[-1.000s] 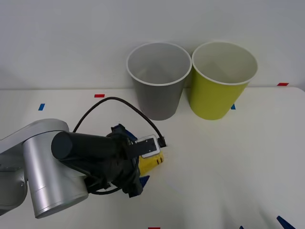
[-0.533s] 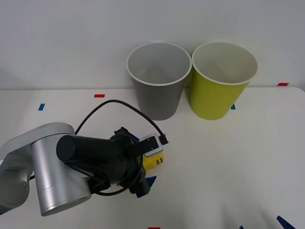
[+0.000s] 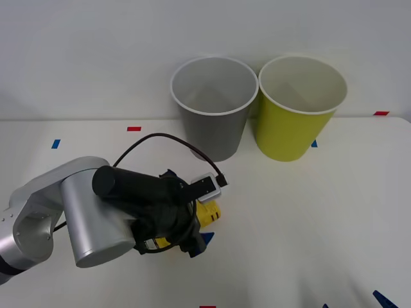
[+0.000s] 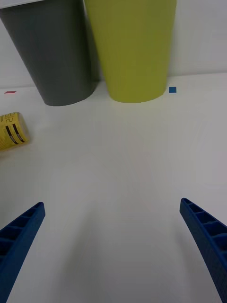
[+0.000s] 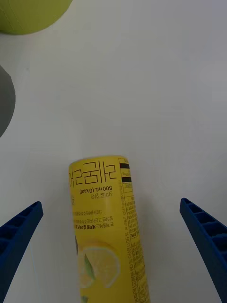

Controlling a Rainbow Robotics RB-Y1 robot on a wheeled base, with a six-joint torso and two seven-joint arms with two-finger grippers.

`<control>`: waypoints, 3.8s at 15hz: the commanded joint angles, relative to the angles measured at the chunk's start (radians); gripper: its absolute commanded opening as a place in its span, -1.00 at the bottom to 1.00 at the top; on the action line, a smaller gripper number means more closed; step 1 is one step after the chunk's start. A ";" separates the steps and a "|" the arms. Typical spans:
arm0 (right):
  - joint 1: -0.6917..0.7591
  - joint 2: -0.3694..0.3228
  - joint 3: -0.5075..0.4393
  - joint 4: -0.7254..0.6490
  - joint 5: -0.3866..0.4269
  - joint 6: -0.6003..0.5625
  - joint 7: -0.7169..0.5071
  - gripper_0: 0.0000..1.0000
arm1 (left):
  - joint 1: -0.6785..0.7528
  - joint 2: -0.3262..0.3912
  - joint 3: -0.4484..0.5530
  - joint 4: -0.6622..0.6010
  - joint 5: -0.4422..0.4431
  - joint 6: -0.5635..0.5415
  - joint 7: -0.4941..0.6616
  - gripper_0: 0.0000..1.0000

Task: Put cans in the gray bin and PET bottles in the light green bin.

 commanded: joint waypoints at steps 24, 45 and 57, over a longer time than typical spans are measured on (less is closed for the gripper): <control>0.000 0.000 0.000 0.000 0.000 0.000 0.000 0.98 | -0.086 -0.116 -0.082 0.300 0.061 0.000 -0.036 1.00; 0.000 0.000 0.000 0.000 0.000 0.000 0.000 0.97 | -0.085 -0.113 -0.084 0.354 0.060 -0.059 0.000 -1.00; 0.000 0.000 0.000 0.000 0.000 0.000 0.000 0.98 | -0.058 0.016 -0.024 0.117 0.066 -0.046 0.039 -1.00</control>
